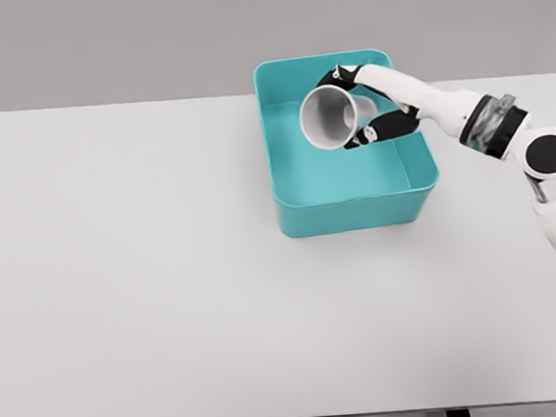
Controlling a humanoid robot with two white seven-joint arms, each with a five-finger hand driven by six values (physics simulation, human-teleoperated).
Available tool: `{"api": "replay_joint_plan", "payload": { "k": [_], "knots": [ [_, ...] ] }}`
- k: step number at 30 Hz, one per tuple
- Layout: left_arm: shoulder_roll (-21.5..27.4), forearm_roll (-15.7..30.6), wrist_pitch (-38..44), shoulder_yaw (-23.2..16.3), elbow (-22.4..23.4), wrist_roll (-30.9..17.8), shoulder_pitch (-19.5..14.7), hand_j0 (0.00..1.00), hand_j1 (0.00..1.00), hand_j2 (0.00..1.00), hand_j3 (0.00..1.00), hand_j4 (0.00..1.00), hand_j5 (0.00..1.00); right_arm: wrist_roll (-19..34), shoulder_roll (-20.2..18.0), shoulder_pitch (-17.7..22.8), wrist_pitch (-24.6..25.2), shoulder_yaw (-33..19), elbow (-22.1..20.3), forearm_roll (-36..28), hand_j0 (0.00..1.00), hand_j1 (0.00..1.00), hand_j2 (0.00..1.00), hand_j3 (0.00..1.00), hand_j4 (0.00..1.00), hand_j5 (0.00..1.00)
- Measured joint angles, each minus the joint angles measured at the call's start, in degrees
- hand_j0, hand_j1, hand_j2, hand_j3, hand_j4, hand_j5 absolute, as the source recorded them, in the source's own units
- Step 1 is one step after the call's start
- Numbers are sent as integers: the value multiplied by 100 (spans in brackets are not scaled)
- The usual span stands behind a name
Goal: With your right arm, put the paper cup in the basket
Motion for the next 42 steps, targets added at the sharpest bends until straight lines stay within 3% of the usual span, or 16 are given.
{"api": "replay_joint_plan", "payload": {
  "k": [8,16,17,18,20,41,42],
  "knots": [
    [0,0,0,0,-2,0,0,100,100,100,100,100,100,0,-105,-44,106,214,56,187,51,51,51,51,51,51],
    [0,0,0,0,-1,0,0,100,100,100,100,100,100,-1,-78,-176,229,258,454,281,53,53,53,53,53,53],
    [0,0,0,0,-1,0,-9,100,100,100,100,100,100,-1,-77,-176,256,260,477,294,56,56,56,56,56,56],
    [0,0,0,0,-2,0,-9,100,100,100,100,100,100,-1,-75,-176,276,261,493,303,70,70,70,70,70,70],
    [0,0,0,0,0,0,-9,100,100,100,100,100,100,-1,-73,-176,301,263,507,312,85,85,85,85,85,85],
    [0,0,0,0,1,0,0,100,100,100,100,100,100,-2,-118,-202,467,247,280,318,86,86,86,86,86,86],
    [0,0,0,0,0,0,0,100,100,100,100,100,100,-2,-120,-211,473,241,266,311,89,89,89,89,89,89]
  ]
}}
